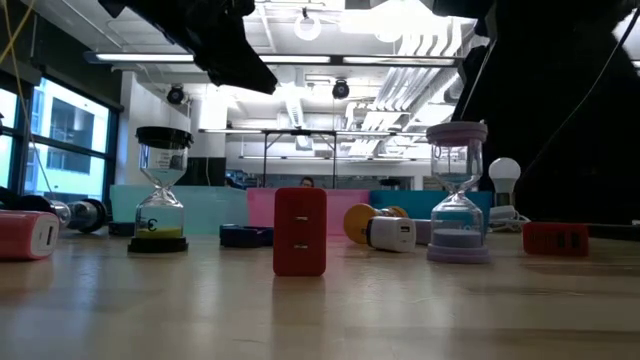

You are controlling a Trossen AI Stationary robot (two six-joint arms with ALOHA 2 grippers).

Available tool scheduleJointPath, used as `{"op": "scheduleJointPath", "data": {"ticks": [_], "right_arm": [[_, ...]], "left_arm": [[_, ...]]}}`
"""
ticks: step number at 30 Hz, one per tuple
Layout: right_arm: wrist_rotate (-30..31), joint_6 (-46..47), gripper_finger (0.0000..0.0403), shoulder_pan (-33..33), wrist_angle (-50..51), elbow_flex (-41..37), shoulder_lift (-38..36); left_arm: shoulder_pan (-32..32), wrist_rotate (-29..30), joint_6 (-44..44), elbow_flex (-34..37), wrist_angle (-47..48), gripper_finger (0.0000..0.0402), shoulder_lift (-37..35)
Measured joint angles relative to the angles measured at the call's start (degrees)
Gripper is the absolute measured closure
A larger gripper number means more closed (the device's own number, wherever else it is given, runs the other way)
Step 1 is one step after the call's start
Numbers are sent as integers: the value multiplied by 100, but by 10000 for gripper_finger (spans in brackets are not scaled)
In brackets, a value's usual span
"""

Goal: Pick & Place Office items
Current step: Put the left violet hourglass into the blue bin

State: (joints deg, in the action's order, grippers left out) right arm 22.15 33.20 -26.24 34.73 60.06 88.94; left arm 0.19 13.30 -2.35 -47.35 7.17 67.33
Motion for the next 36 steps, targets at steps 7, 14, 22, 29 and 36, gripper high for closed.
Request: {"op": "scheduleJointPath", "data": {"ticks": [7, 14, 22, 29, 36], "right_arm": [[71, -45, 70, -2, 69, -23, -126], [5, -23, 70, -1, 31, -23, -129], [-117, -30, 70, -2, -143, -23, -131], [-164, 10, 70, -44, -279, -10, -69], [-292, -33, 70, -53, -527, -11, 250]], "left_arm": [[0, 0, 2, 0, -70, 233, 0], [0, 0, 2, 0, -78, 233, -2], [0, 0, 2, 0, -80, 233, -2], [0, 0, 2, 0, -80, 233, -2], [0, -8, -48, 0, -80, 233, -4]]}}
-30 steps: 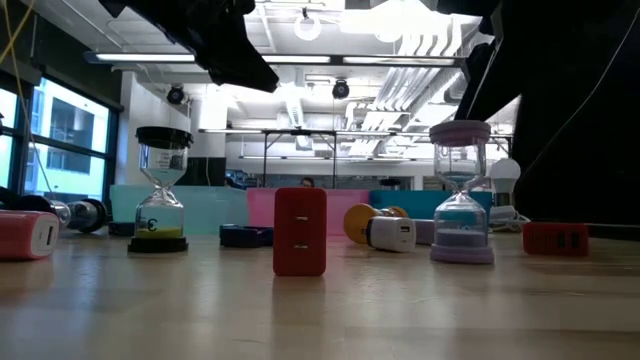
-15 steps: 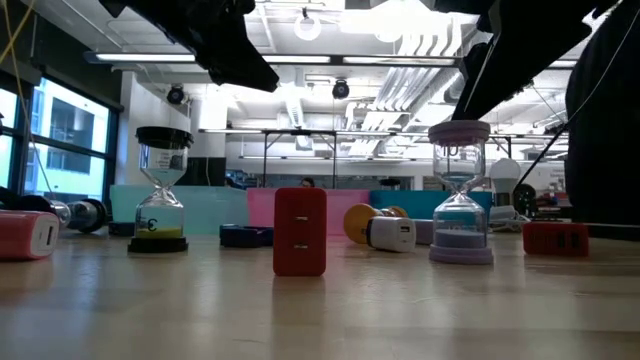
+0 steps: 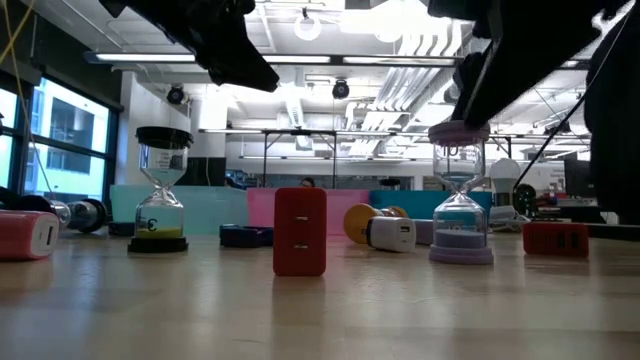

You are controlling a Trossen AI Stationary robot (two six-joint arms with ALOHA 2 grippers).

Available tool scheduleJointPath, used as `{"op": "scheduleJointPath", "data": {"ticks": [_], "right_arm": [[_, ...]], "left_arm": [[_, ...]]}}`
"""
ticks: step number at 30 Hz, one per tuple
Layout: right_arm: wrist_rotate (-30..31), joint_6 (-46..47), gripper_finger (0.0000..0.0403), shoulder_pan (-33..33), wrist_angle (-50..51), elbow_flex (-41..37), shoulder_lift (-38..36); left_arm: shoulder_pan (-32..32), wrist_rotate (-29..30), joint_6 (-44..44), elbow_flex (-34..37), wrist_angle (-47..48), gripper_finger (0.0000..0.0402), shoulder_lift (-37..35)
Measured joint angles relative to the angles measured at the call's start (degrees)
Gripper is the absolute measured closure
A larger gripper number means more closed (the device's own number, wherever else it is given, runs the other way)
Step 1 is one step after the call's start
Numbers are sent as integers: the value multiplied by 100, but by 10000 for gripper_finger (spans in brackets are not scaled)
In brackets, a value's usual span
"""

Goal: Pick & Place Office items
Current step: Put the left violet hourglass into the blue bin

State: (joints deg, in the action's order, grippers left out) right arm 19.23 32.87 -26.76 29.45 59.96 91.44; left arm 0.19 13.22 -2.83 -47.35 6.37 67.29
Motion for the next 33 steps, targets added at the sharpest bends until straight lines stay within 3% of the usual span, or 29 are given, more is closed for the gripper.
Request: {"op": "scheduleJointPath", "data": {"ticks": [11, 24, 33], "right_arm": [[-162, 25, 79, 63, -193, 1, 85], [-789, 47, 142, 214, -478, -1, 321], [-783, 43, 197, 243, -485, 1, 310]], "left_arm": [[-25, -588, -149, 0, 0, 233, -1], [-341, -595, -105, 0, 2, 233, -1], [-428, -593, -103, 0, 2, 233, -1]]}}
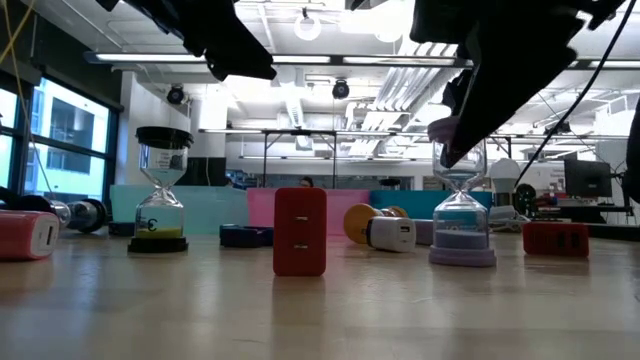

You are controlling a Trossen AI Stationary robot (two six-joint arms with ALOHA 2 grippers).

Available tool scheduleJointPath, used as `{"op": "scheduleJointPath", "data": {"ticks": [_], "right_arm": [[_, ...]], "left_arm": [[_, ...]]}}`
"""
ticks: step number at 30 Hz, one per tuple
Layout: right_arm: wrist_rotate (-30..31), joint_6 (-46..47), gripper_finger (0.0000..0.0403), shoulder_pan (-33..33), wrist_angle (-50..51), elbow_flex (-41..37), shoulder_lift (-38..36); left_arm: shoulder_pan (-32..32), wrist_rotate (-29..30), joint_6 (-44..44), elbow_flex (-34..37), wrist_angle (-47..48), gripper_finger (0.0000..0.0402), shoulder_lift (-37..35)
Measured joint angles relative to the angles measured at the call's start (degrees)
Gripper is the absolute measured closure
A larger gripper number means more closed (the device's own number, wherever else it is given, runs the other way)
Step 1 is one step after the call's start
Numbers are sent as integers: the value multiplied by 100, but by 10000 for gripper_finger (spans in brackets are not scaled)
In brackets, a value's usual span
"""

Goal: Pick & Place Office items
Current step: Put the left violet hourglass into the blue bin

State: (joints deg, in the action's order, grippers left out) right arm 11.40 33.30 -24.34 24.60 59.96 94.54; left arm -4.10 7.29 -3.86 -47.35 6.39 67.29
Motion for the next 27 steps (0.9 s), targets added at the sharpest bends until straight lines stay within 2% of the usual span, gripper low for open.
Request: {"op": "scheduleJointPath", "data": {"ticks": [3, 13, 21, 27], "right_arm": [[4, -44, 216, 13, 0, 0, 0], [79, -210, 207, 7, 50, -2, -77], [211, -404, 216, 8, 268, -2, -705], [765, -470, 204, 59, 774, 0, -1452]], "left_arm": [[2, 0, -1, 0, 1, 233, 0], [2, 4, 2, 0, 0, 233, 0], [4, 7, 178, 0, -8, 233, 0], [4, 7, 249, 0, -28, 233, 0]]}}
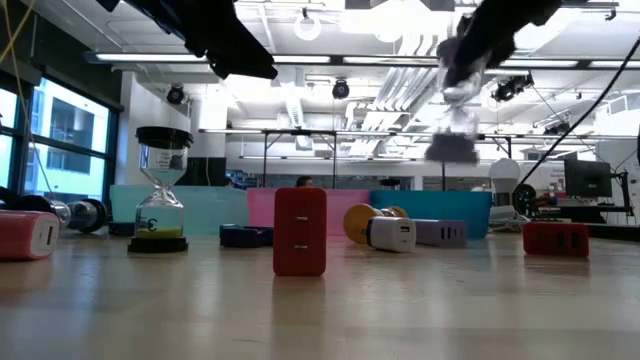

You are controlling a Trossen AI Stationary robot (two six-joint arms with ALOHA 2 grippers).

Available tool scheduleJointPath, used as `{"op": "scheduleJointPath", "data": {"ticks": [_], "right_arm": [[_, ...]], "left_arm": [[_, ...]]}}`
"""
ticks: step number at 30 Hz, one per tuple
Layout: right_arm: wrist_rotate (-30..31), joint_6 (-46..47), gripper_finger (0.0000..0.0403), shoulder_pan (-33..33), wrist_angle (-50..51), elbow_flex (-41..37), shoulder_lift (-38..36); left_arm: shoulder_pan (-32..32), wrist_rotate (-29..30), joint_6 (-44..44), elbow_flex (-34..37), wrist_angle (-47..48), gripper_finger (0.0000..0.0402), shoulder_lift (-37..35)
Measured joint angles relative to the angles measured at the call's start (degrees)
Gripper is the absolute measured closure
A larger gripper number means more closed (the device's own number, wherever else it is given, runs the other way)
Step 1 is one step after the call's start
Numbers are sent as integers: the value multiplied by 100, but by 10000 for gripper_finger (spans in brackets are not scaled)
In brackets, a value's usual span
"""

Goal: Pick & Place Office items
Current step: Put the left violet hourglass into the blue bin

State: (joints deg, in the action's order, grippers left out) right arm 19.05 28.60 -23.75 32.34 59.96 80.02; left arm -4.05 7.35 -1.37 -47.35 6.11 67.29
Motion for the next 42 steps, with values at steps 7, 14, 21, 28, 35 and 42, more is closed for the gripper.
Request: {"op": "scheduleJointPath", "data": {"ticks": [7, 14, 21, 28, 35, 42], "right_arm": [[817, -52, 216, 582, 664, 4, -903], [885, -725, 199, 1871, 817, 4, -1440], [390, -1456, 217, 3232, 790, 4, -1421], [-480, -1976, 191, 4433, 442, 4, -1096], [-1197, -2278, 215, 5285, 211, 4, -542], [-1495, -2410, 190, 5749, 114, 4, 190]], "left_arm": [[2, 0, 11, -2, -28, 233, 0], [2, 0, 11, -2, -20, 233, 0], [2, 0, 11, -2, -13, 233, 0], [2, 0, 96, -2, 4, 233, 0], [2, 0, 153, -2, 14, 233, 0], [2, 0, 153, -2, 39, 233, 0]]}}
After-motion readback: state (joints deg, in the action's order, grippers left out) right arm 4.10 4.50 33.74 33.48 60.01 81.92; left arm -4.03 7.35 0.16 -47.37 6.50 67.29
